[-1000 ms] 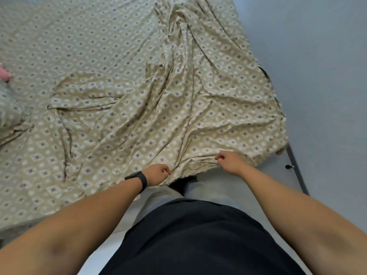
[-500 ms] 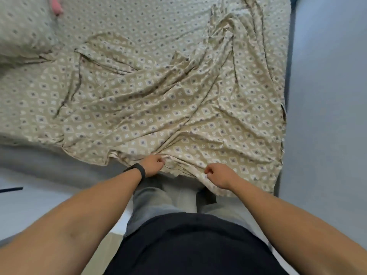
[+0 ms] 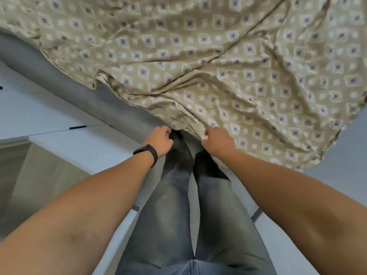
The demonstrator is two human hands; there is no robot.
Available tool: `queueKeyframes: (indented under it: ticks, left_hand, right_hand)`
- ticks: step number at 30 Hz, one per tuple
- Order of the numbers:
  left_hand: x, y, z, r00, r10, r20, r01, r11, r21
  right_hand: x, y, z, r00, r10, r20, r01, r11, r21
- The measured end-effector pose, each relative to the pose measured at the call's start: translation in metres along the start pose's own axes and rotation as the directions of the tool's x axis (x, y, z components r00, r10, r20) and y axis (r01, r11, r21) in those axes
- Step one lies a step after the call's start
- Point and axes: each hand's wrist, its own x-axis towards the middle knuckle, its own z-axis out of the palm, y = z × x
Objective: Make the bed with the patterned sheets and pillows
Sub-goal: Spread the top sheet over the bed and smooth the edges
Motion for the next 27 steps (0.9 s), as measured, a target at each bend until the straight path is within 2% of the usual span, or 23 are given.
queueKeyframes:
  ticks: [2, 4, 9, 10, 12, 16, 18, 21, 25, 27]
  left_hand:
    - [0.022, 0.005, 0.015, 0.999, 0.02, -0.042, -0.018, 0.998, 0.06]
    - [0.051, 0.009, 0.032, 0.993, 0.085, -0.081, -0.067, 0.976, 0.206]
    - [0.102, 0.007, 0.048, 0.947, 0.306, -0.1, -0.193, 0.788, 0.585]
    - [0.109, 0.008, 0.046, 0.936, 0.334, -0.111, -0.19, 0.747, 0.638]
    - [0.114, 0.01, 0.042, 0.908, 0.392, -0.151, -0.174, 0.678, 0.714]
    - [0.1, -0.006, 0.042, 0.858, 0.49, -0.152, -0.21, 0.606, 0.767]
    - [0.092, -0.02, 0.05, 0.839, 0.529, -0.128, -0.228, 0.556, 0.799]
    - [0.088, -0.031, 0.057, 0.803, 0.582, -0.131, -0.252, 0.53, 0.81]
    - [0.105, -0.026, 0.06, 0.776, 0.581, -0.244, -0.229, 0.622, 0.749]
    - [0.114, -0.018, 0.061, 0.773, 0.591, -0.229, -0.252, 0.618, 0.745]
  right_hand:
    - [0.024, 0.007, 0.018, 0.999, -0.006, -0.035, 0.004, 0.999, -0.052]
    - [0.053, 0.014, 0.039, 0.999, 0.002, -0.041, -0.005, 0.996, -0.084]
    - [0.075, 0.025, 0.072, 0.994, -0.073, -0.081, 0.063, 0.992, -0.113]
    - [0.074, 0.027, 0.074, 0.993, -0.102, -0.052, 0.097, 0.99, -0.1]
    - [0.07, 0.03, 0.074, 0.983, -0.15, 0.104, 0.153, 0.988, -0.03]
    - [0.058, 0.033, 0.064, 0.869, -0.204, 0.45, 0.246, 0.969, -0.035]
    - [0.053, 0.035, 0.063, 0.822, -0.189, 0.536, 0.275, 0.958, -0.084]
    - [0.055, 0.033, 0.064, 0.81, -0.165, 0.563, 0.269, 0.957, -0.107]
    - [0.063, 0.035, 0.076, 0.833, -0.167, 0.527, 0.221, 0.974, -0.04]
    - [0.063, 0.038, 0.082, 0.861, -0.137, 0.489, 0.156, 0.988, 0.003]
